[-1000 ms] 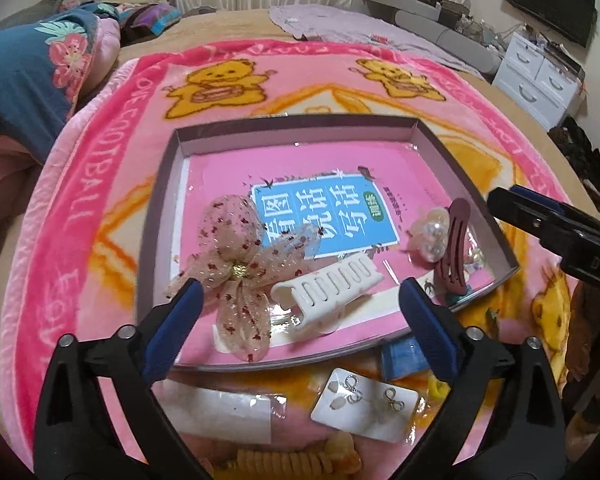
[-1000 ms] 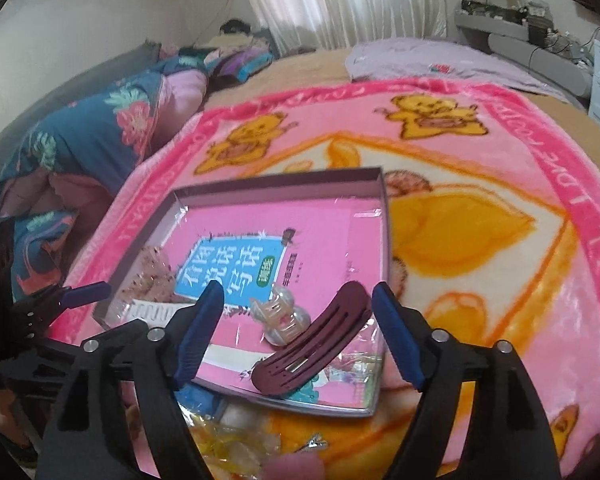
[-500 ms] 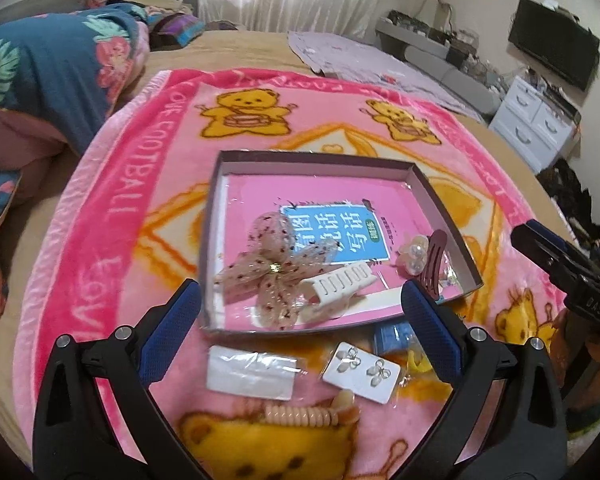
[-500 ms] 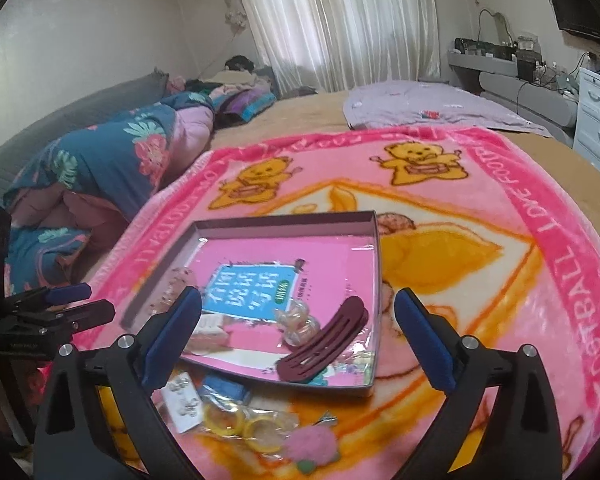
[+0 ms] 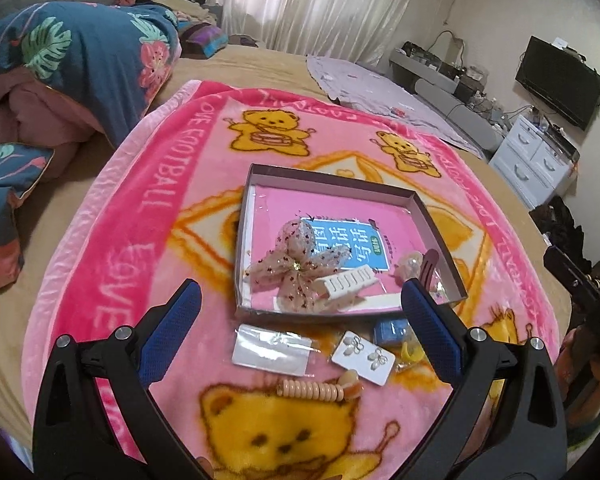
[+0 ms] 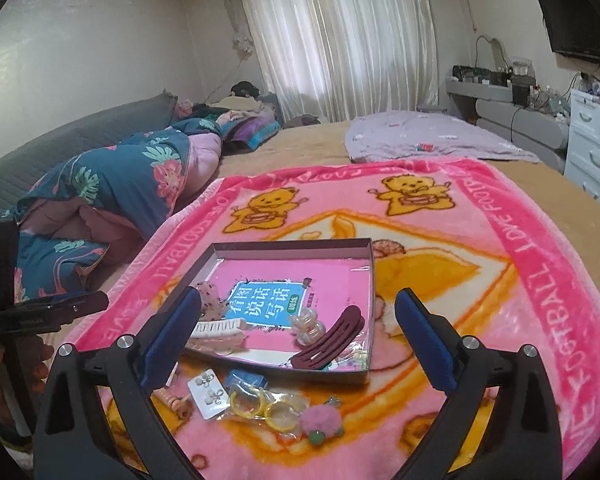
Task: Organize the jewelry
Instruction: 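Withdraw both tools from the box back over the blanket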
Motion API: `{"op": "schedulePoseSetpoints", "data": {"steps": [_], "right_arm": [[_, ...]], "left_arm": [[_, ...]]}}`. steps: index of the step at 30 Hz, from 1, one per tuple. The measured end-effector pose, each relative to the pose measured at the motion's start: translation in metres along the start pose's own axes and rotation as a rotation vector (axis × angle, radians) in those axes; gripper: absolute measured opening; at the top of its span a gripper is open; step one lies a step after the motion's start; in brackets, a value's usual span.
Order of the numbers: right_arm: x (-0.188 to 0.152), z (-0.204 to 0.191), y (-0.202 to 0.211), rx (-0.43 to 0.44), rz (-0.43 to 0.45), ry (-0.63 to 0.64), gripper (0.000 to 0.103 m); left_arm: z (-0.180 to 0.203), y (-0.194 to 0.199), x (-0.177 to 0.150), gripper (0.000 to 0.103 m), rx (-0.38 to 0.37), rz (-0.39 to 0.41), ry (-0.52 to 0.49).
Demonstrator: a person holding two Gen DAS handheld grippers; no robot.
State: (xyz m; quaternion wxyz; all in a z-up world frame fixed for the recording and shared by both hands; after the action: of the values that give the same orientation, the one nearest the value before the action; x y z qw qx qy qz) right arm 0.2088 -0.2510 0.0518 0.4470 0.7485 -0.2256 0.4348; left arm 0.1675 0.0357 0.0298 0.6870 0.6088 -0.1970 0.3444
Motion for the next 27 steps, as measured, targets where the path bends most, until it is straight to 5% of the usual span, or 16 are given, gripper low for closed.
{"op": "schedulePoseSetpoints", "data": {"steps": [27], "right_arm": [[-0.033,-0.031,0.045,0.02,-0.023,0.08,0.097]], "left_arm": [[0.014,0.049,-0.042,0.093,0.038,0.043,-0.085]]}}
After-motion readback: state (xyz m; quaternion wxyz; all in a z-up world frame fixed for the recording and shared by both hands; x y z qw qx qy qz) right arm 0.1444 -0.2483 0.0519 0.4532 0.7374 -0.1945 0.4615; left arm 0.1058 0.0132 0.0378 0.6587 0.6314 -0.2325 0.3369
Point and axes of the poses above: each gripper's, at about its wrist camera, not at the fingertips, and y roughly against the way its jaws point, z to its right, x to its top, the point moved 4 cm from there along -y, roughly the way its jaws point, and after that the axes turned 5 degrees about x, right-handed, at the moved point
